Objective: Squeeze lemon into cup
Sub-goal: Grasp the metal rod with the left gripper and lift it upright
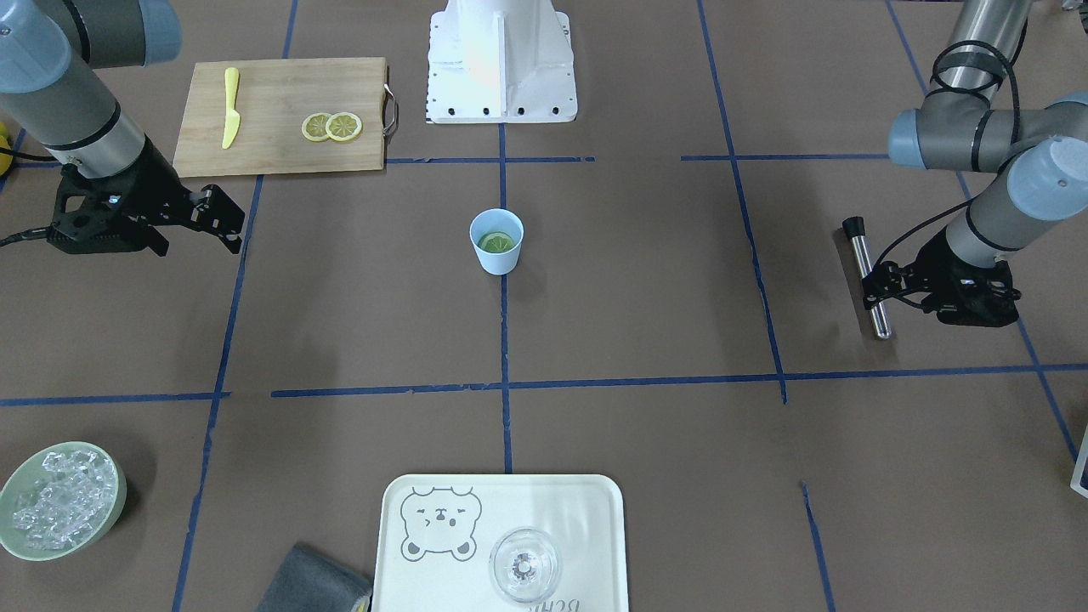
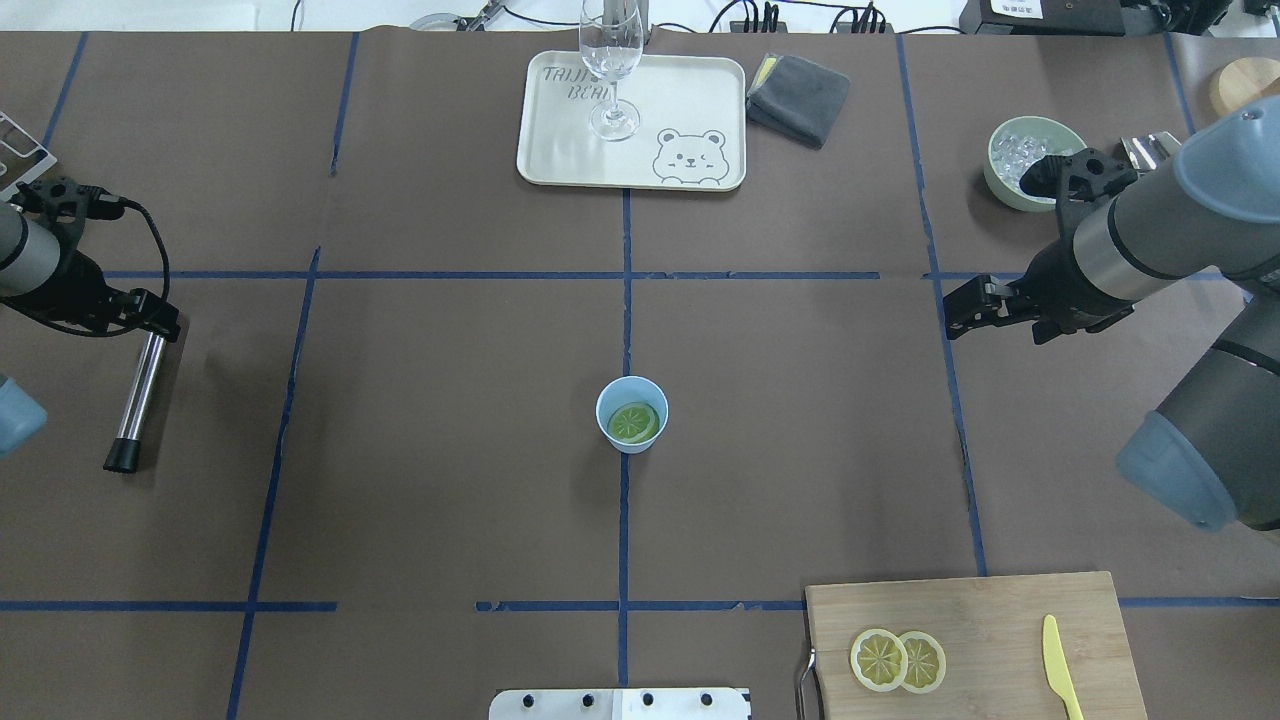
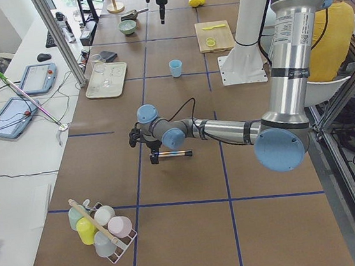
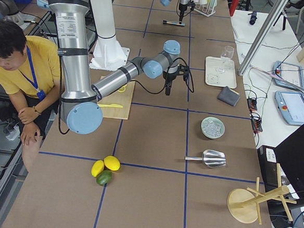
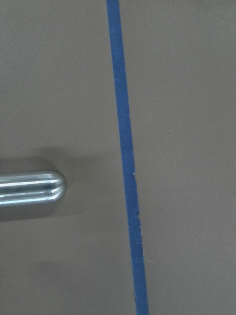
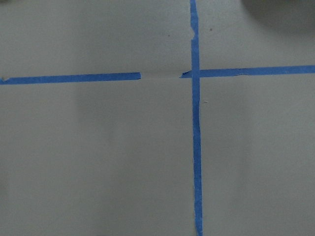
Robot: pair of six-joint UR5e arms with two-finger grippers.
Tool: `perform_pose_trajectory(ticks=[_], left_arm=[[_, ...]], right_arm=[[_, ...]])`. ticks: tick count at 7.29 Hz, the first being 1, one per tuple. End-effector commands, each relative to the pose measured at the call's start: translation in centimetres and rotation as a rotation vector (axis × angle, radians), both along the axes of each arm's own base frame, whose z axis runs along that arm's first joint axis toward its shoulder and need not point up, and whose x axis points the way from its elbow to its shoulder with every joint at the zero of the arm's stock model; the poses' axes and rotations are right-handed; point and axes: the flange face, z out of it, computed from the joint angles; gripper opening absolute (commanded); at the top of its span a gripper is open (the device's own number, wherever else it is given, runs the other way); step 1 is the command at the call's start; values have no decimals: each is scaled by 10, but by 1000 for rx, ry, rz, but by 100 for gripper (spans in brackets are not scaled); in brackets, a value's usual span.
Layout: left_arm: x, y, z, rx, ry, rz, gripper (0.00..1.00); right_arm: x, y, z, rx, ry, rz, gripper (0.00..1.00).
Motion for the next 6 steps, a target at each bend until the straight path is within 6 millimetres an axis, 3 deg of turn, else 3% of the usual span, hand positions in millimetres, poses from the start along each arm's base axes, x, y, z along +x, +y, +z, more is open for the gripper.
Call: perform_pose_trajectory(ticks=[1,2,4,6], left_arm=[[16,-5,0,-8,-3,14,87],[15,-5,2,-12,-7,17,77],[15,-5,4,-18,-13,18,26],[17,-4,6,-28,-11,19,0]], right_arm=[[-1,0,2,-4,1,-3,100],[-2,0,1,-3,0,-5,100],[-2,0,0,-4,-2,-5,100],[-3,0,0,-4,-2,-6,100]])
